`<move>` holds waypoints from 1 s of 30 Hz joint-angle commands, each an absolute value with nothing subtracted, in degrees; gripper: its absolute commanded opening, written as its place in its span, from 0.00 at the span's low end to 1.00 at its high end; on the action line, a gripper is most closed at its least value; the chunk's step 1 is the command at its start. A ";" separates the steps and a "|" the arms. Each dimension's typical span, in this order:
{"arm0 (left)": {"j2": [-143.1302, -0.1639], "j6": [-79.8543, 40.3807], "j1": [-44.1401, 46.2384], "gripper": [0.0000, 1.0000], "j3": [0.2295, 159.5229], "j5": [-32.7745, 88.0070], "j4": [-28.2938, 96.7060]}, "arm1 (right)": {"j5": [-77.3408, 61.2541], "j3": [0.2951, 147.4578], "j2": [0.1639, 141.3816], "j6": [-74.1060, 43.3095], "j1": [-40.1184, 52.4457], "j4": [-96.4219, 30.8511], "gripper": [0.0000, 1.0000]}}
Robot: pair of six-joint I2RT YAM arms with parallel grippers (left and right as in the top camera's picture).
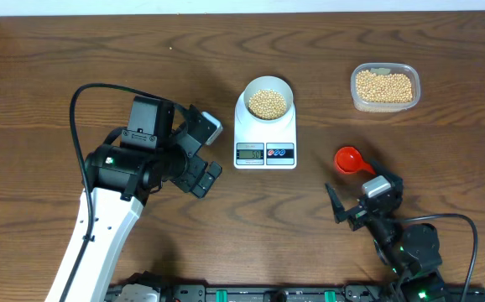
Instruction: Scoop item into bowl and weigh 50g on scale
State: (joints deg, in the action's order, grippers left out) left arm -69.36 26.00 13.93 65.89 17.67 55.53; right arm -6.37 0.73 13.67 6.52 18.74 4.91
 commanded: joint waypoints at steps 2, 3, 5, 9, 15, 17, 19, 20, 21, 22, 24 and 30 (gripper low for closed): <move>-69.60 26.96 13.96 0.98 66.02 17.45 55.66 | -2.48 0.32 9.34 2.17 17.65 0.78 0.99; -69.60 26.96 13.96 0.98 66.02 17.45 55.66 | -2.44 0.32 8.14 2.22 17.43 -0.82 0.99; -69.60 26.96 13.96 0.98 66.02 17.45 55.68 | -2.46 0.32 5.63 2.24 16.91 -3.81 0.99; -69.60 26.96 13.96 0.98 66.02 17.45 55.66 | -0.99 0.32 1.83 4.89 16.08 -4.64 0.99; -69.60 26.96 13.96 0.98 66.02 17.45 55.68 | -1.63 0.32 0.25 5.76 15.44 -4.54 0.99; -69.60 26.96 13.96 0.98 66.02 17.45 55.66 | -1.69 0.32 0.25 5.76 15.46 -4.45 0.99; -69.60 26.96 13.96 0.98 66.02 17.45 55.66 | -1.63 0.32 0.27 5.85 15.44 -4.36 0.99; -69.60 26.96 13.96 0.98 66.02 17.45 55.66 | -1.65 0.32 0.27 5.85 15.46 -4.34 0.99; -69.60 26.96 13.96 0.98 66.02 17.45 55.66 | -1.63 0.32 0.27 5.85 15.46 -4.34 0.99; -69.60 26.96 13.96 0.98 66.02 17.45 55.66 | -1.65 0.32 0.27 5.85 15.46 -4.34 0.99; -69.60 26.96 13.96 0.98 66.02 17.45 55.66 | -1.65 0.32 0.27 5.85 15.46 -4.32 0.99; -69.60 26.96 13.96 0.98 66.02 17.45 55.66 | -1.65 0.32 0.27 5.85 15.46 -4.32 0.99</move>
State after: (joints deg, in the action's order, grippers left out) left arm -69.38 26.00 13.93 65.89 17.67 55.53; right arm -2.09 0.40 0.71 5.08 15.66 -4.05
